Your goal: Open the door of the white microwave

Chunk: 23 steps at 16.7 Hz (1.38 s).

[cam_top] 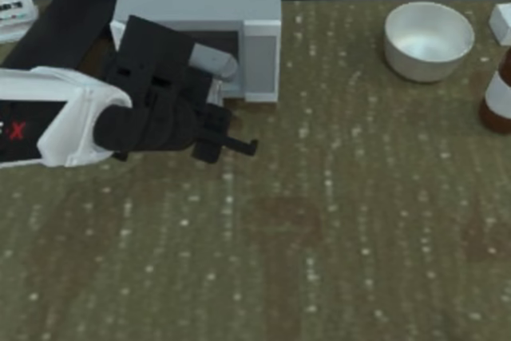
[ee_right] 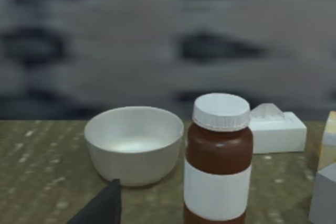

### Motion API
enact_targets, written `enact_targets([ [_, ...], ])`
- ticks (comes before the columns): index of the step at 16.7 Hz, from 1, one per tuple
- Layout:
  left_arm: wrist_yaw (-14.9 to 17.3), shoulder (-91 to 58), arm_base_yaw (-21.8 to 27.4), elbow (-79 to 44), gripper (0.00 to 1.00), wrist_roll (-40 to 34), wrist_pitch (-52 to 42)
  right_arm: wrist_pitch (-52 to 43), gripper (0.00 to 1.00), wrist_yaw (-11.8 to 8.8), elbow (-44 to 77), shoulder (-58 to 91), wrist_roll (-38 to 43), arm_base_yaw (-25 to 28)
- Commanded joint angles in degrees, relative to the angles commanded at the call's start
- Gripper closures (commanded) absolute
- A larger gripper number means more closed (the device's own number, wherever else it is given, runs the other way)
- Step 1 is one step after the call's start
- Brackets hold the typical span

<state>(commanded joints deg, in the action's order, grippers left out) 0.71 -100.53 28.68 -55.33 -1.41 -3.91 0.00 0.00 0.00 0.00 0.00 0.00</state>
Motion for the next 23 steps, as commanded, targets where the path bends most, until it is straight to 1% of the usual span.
enact_targets([
  [10,0.0,0.0,0.0,0.0,1.0,0.0,0.0,0.0,0.0,0.0,0.0,0.0,0.0,0.0],
  [12,0.6,0.0,0.3,0.0,1.0,-0.2,-0.1,0.0,0.0,0.0,0.0,0.0,0.0,0.0],
  [18,2.9,1.4,-1.4,1.7,1.0,3.3,0.1,0.0,0.0,0.0,0.0,0.0,0.0,0.0],
  [23,2.9,1.5,-1.4,1.7,1.0,3.4,0.1,0.0,0.0,0.0,0.0,0.0,0.0,0.0],
])
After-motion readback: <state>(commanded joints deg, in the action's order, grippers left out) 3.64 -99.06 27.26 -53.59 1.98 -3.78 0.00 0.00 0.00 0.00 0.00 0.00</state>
